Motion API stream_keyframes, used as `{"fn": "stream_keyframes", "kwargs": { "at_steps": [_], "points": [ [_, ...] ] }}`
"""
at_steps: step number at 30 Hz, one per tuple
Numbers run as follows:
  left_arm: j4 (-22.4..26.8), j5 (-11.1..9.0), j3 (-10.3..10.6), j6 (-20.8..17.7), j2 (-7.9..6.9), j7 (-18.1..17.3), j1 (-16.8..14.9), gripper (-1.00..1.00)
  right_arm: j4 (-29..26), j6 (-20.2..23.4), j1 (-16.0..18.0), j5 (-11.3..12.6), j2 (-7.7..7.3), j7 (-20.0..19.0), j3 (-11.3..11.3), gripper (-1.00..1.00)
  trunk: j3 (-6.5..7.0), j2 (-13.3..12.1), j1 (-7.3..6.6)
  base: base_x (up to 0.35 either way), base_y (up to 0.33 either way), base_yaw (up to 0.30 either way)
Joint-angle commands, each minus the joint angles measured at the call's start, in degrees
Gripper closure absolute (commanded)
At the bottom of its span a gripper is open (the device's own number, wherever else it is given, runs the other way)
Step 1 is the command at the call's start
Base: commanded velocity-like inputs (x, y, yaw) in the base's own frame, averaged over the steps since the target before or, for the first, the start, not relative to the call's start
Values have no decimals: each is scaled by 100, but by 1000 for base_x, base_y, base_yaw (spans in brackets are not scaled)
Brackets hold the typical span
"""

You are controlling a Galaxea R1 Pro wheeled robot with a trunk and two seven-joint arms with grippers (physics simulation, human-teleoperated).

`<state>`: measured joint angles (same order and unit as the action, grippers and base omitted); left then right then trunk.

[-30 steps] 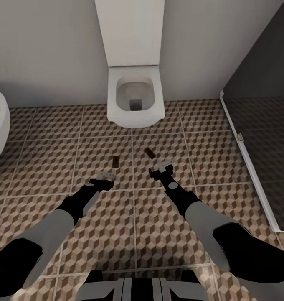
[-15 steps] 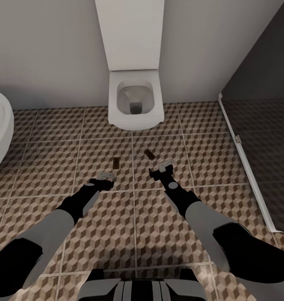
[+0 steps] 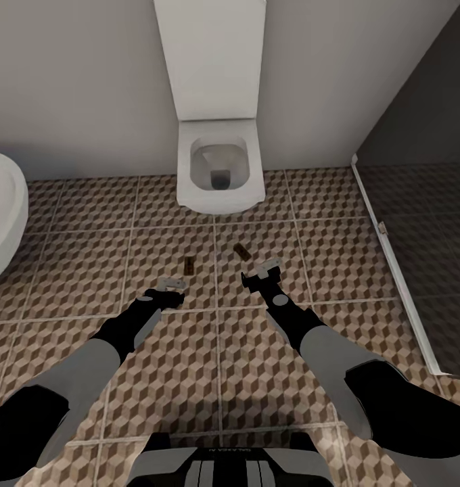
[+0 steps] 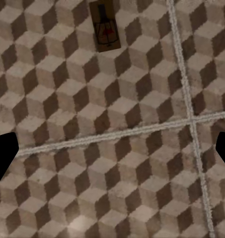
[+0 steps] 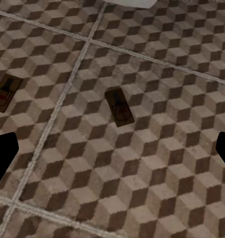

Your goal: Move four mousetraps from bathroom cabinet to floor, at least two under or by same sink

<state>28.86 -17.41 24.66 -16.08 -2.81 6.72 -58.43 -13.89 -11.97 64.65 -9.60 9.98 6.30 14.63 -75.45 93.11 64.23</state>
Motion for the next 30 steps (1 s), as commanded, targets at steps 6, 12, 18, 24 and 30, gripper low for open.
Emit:
{"fn": "stream_keyframes", "kwargs": {
  "at_steps": [6,12,18,24,30],
  "points": [
    [6,-61,47,-27,-9,49,-2,-100,9,-7,2,-60,2,47,13,-100,106,-241,-132,0,0,0],
    [-48,-61,47,-27,-9,49,-2,-100,9,-140,-7,-54,2,32,13,-100,213,-481,-264,0,0,0],
    [-109,-61,47,-20,-9,49,-2,-100,10,-314,-19,-48,2,43,13,-100,321,-722,-396,0,0,0],
    [-167,-61,47,-6,-9,49,-2,-100,15,-337,-26,-42,2,63,13,-100,429,-963,-528,0,0,0],
    [-222,-61,47,5,-9,47,15,-100,17,-329,-56,-48,2,75,9,-100,537,-1203,-660,0,0,0]
  ]
}}
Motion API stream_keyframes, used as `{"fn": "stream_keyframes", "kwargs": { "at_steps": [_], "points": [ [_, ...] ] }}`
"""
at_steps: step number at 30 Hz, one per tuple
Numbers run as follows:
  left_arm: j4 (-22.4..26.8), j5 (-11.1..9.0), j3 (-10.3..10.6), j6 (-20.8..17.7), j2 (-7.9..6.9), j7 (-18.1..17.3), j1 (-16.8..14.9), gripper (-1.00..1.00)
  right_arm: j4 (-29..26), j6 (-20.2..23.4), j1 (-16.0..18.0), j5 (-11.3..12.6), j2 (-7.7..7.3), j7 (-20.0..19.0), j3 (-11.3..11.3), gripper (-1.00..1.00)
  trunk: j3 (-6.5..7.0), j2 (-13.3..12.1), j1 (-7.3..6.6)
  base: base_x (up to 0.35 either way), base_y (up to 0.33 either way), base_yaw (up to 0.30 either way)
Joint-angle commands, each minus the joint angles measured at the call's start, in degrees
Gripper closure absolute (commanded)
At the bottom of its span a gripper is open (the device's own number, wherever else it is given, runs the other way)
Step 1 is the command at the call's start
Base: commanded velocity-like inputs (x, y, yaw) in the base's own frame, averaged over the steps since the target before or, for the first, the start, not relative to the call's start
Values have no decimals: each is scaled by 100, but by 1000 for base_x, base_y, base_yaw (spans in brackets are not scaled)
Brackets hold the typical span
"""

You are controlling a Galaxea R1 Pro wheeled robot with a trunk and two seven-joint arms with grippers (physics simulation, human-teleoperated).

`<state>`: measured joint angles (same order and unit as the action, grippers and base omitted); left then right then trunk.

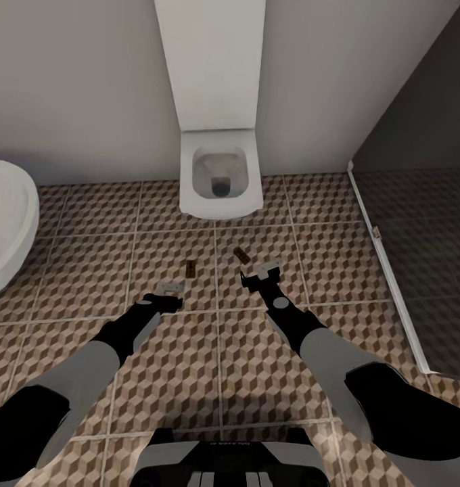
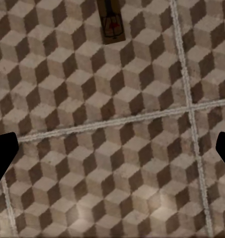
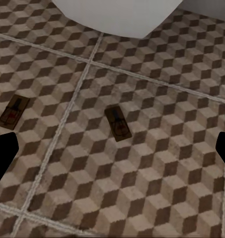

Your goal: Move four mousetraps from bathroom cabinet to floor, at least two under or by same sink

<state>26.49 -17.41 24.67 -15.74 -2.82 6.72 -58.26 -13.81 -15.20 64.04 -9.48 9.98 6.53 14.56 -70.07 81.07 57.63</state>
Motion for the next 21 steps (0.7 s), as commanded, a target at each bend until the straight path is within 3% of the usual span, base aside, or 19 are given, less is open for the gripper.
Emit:
{"fn": "stream_keyframes", "kwargs": {
  "at_steps": [1,7,12,21],
  "points": [
    [-1,-61,47,-26,-8,46,2,-100,9,-5,0,-60,2,54,15,-100,16,-40,-22,0,0,0],
    [-135,-61,47,-5,-8,44,24,-100,44,-2,-24,-62,2,56,12,-100,141,-280,-154,0,0,0],
    [-320,-66,47,171,-14,41,36,-100,151,-4,-35,-62,-92,52,12,-100,268,-481,-264,0,0,0],
    [-1426,-69,47,1130,9,-80,46,-100,611,-58,-42,5,-311,48,11,-100,510,-842,-462,0,0,0]
  ]
}}
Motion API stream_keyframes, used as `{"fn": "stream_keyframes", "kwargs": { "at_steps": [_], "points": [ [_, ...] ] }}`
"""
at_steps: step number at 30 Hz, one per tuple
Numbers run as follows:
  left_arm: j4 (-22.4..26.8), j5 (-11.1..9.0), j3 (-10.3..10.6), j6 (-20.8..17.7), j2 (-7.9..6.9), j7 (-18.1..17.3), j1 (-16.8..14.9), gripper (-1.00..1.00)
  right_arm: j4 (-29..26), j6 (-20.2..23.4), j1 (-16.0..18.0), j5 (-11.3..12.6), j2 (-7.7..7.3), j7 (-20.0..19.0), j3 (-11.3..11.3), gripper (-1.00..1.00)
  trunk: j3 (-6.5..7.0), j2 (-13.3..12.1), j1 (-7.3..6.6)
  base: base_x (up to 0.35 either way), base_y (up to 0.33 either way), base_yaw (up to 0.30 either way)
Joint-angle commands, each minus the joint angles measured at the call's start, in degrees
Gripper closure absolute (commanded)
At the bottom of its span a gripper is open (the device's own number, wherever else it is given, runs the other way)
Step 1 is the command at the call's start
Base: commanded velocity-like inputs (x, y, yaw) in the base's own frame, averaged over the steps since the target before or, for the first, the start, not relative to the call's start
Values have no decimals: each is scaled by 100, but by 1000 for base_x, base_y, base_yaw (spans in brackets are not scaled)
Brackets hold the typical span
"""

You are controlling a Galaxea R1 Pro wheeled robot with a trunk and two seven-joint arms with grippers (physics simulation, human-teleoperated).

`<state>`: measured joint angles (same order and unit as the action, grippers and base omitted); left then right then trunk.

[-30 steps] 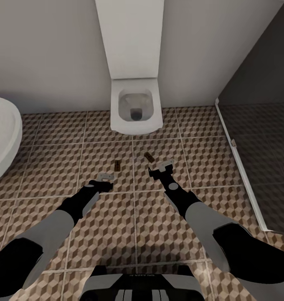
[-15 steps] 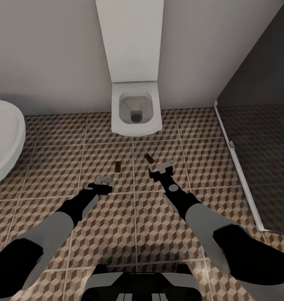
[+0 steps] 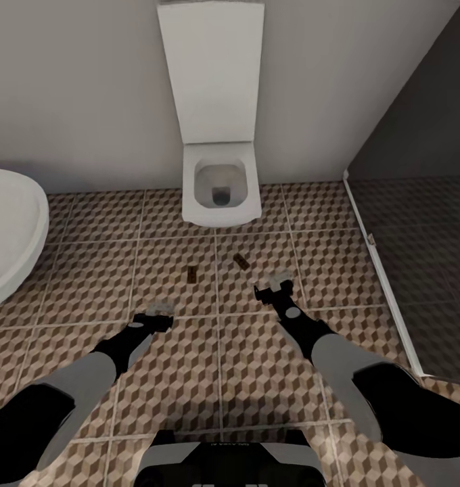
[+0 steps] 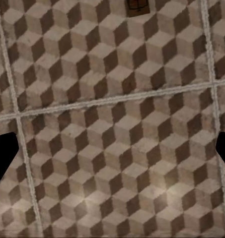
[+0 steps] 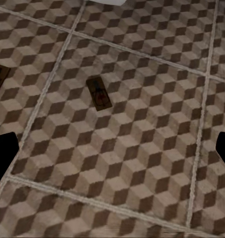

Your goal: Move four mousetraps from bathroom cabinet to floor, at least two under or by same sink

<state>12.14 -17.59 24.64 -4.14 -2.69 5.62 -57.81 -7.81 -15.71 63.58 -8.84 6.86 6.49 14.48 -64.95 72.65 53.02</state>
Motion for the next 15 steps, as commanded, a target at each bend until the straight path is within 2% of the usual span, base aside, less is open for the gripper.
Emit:
{"fn": "stream_keyframes", "kwargs": {
  "at_steps": [1,8,11,15],
  "points": [
    [-116,-51,50,51,1,-8,-1,-100,58,-18,4,-42,-17,50,20,-100,26,-40,-22,0,0,0],
    [-1053,-55,44,614,16,-387,4,-100,486,-276,-4,100,-154,46,20,-100,216,-320,-176,0,0,0],
    [-1378,-57,42,733,13,-499,5,-100,593,-409,-84,135,-237,46,20,-100,298,-441,-242,0,0,0],
    [-1545,-59,41,790,3,-553,36,-100,638,-479,-289,156,-355,41,20,-100,407,-601,-330,0,0,0]
  ]
}}
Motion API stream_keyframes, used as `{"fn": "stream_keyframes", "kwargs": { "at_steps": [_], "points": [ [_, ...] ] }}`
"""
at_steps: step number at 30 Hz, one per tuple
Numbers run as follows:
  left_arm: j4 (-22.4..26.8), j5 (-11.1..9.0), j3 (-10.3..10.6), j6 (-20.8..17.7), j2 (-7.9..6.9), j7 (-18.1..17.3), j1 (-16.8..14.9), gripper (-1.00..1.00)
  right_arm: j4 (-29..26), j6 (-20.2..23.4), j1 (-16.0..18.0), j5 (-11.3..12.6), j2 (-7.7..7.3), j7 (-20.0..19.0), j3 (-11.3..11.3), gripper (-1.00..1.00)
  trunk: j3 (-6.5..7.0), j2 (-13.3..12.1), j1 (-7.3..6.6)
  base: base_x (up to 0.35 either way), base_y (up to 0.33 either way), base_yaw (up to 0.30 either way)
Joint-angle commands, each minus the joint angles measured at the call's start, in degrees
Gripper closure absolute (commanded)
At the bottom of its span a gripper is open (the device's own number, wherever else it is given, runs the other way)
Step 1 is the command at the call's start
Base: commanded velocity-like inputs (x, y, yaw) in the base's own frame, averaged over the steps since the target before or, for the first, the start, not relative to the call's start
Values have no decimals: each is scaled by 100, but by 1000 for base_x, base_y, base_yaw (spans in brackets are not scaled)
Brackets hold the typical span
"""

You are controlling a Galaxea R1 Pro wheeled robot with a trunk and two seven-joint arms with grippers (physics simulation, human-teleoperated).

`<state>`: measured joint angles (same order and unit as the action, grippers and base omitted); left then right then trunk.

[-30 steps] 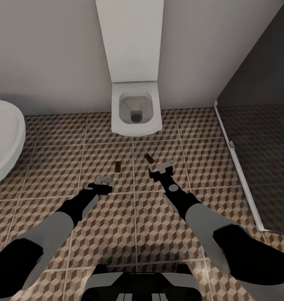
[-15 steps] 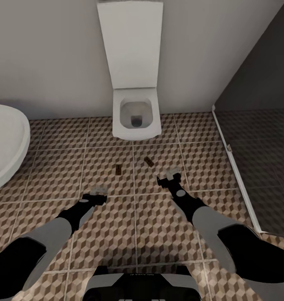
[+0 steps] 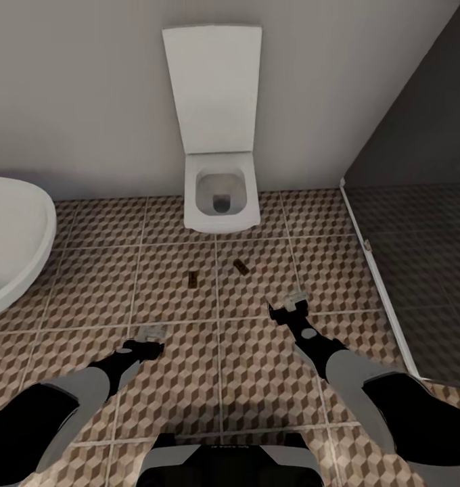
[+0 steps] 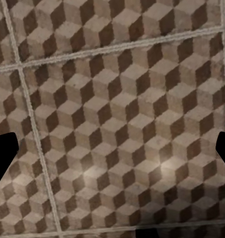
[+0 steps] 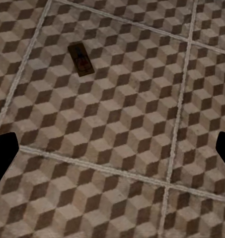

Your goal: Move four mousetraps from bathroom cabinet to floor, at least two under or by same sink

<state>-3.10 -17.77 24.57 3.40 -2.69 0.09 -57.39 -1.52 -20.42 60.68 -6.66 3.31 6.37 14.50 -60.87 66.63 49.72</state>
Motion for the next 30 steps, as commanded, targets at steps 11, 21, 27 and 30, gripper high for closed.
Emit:
{"fn": "stream_keyframes", "kwargs": {
  "at_steps": [11,21,27,30],
  "points": [
    [-98,-42,48,85,-3,-24,401,-100,28,-51,-397,31,-159,49,18,-100,288,-440,-242,0,0,0],
    [-105,-42,48,410,-3,-26,850,-100,29,-88,-857,183,-300,49,17,-100,548,-841,-461,0,0,0],
    [-109,-42,48,489,-12,-26,1113,-100,38,-462,-1141,360,-369,55,18,-100,705,-1082,-593,0,0,0],
    [-113,-42,48,611,-32,-24,1235,-100,43,-679,-1283,445,-418,61,18,-100,784,-1202,-659,0,0,0]
  ]
}}
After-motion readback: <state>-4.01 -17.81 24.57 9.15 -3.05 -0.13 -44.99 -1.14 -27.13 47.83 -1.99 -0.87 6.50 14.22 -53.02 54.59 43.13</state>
